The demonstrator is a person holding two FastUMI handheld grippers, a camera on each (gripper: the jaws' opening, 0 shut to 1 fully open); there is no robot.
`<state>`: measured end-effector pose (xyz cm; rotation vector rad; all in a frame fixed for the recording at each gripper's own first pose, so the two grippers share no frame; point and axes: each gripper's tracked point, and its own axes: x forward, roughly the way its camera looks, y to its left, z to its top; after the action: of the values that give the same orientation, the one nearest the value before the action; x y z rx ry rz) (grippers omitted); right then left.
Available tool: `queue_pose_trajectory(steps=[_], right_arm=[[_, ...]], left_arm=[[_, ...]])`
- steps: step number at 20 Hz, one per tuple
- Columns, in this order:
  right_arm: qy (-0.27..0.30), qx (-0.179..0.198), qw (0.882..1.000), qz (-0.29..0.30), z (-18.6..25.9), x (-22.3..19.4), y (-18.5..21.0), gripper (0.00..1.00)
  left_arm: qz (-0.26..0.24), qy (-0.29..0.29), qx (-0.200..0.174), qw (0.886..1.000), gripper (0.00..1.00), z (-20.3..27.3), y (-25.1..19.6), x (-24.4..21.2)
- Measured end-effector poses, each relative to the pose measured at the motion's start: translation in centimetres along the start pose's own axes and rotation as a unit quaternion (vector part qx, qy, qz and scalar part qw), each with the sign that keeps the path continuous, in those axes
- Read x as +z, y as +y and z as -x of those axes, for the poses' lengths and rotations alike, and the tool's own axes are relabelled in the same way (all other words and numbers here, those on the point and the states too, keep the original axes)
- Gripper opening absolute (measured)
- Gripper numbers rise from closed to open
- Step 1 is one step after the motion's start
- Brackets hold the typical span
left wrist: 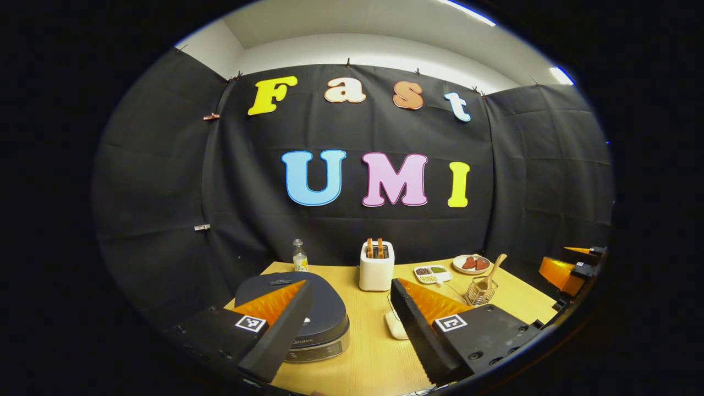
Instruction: Close the left gripper, press the button to open the rice cooker; take a wooden spoon from the chopstick holder with the right hand, scoop a spoonful of rice and pour it into the rice cooker, then put the wooden spoon back into the chopstick holder.
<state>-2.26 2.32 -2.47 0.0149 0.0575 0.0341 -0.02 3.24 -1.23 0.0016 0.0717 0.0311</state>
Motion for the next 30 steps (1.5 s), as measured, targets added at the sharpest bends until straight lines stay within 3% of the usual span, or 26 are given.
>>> queue_pose_trajectory(steps=[2, 4, 7, 9, 11, 13, 15, 30], right_arm=[[0.002, 0.002, 1.0, 0.001, 0.0, -0.1, 0.1, 0.98], [0.002, 0.002, 1.0, 0.0, 0.2, -0.2, 0.1, 0.98], [0.003, -0.002, 1.0, 0.0, 0.2, -0.1, -0.1, 0.98], [0.004, -0.006, 1.0, 0.001, 0.4, -0.3, -0.3, 0.98], [0.005, -0.009, 1.0, 0.001, 0.5, -0.4, -0.5, 0.98], [0.007, -0.014, 1.0, 0.002, 0.6, -0.4, -0.8, 0.98], [0.008, -0.018, 1.0, 0.004, 0.7, -0.5, -1.1, 0.98], [0.043, -0.057, 0.997, 0.022, 0.5, -1.8, -4.2, 0.98]], left_arm=[[-0.003, 0.004, -0.009, 1.0, 0.92, -0.4, 0.5, 0.2], [-0.006, 0.02, -0.021, 1.0, 0.82, -0.8, 0.9, 0.0], [-0.014, 0.033, -0.022, 0.999, 0.59, -1.6, 2.1, 0.0], [-0.018, 0.045, -0.03, 0.998, 0.5, -2.3, 2.3, -0.4], [-0.01, 0.061, -0.036, 0.997, 0.29, -2.8, 2.9, -1.1], [0.0, 0.072, -0.036, 0.997, 0.15, -3.1, 3.4, -1.7], [0.009, 0.083, -0.042, 0.996, 0.07, -3.9, 3.8, -2.4], [0.056, 0.223, -0.011, 0.973, 0.05, -9.1, 9.5, -12.9]])
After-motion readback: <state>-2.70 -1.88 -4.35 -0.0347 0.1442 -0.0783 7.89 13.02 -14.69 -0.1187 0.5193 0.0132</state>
